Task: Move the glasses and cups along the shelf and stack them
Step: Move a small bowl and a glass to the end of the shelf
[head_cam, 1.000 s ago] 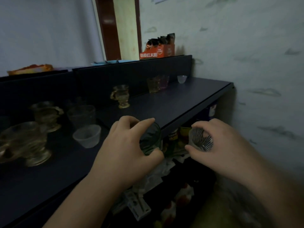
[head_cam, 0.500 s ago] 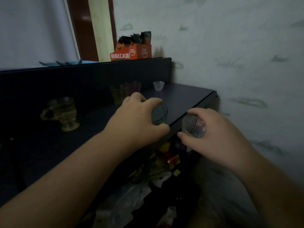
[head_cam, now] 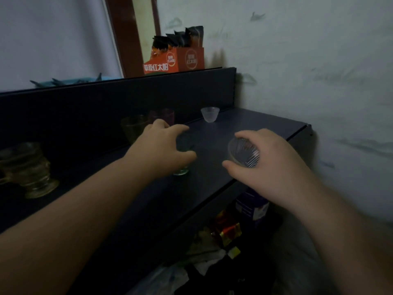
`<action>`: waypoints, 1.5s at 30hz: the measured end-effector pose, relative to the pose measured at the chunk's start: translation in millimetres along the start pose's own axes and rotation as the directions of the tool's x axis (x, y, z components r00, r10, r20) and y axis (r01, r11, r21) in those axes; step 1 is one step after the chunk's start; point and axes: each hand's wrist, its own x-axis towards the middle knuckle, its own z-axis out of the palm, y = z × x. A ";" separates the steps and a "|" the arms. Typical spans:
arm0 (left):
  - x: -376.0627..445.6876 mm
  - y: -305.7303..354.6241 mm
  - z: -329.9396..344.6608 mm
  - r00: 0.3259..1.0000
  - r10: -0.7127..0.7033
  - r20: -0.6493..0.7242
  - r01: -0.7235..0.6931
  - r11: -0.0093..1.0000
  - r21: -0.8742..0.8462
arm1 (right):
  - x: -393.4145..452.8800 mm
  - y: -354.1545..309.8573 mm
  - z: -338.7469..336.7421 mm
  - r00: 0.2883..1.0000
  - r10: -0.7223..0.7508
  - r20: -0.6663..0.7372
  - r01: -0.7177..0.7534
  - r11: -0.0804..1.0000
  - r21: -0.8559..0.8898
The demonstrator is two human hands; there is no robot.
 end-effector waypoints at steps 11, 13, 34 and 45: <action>78.0 19.2 37.0 0.938 -0.329 -0.107 0.346 0.890 0.299 | 98.6 105.5 9.4 0.962 -0.220 0.161 0.187 0.963 0.196; 85.9 18.0 37.6 0.925 -0.358 -0.130 0.380 0.852 0.360 | 108.4 114.6 13.6 0.955 -0.241 0.172 0.200 0.954 0.224; 124.4 74.8 56.8 0.984 -0.078 -0.162 0.128 0.935 0.330 | 269.4 181.4 62.6 0.936 -0.185 0.300 0.177 0.983 0.052; 138.7 100.4 86.1 0.948 -0.271 -0.168 0.306 0.923 0.235 | 345.2 217.8 111.0 0.875 -0.196 0.443 0.211 0.977 0.015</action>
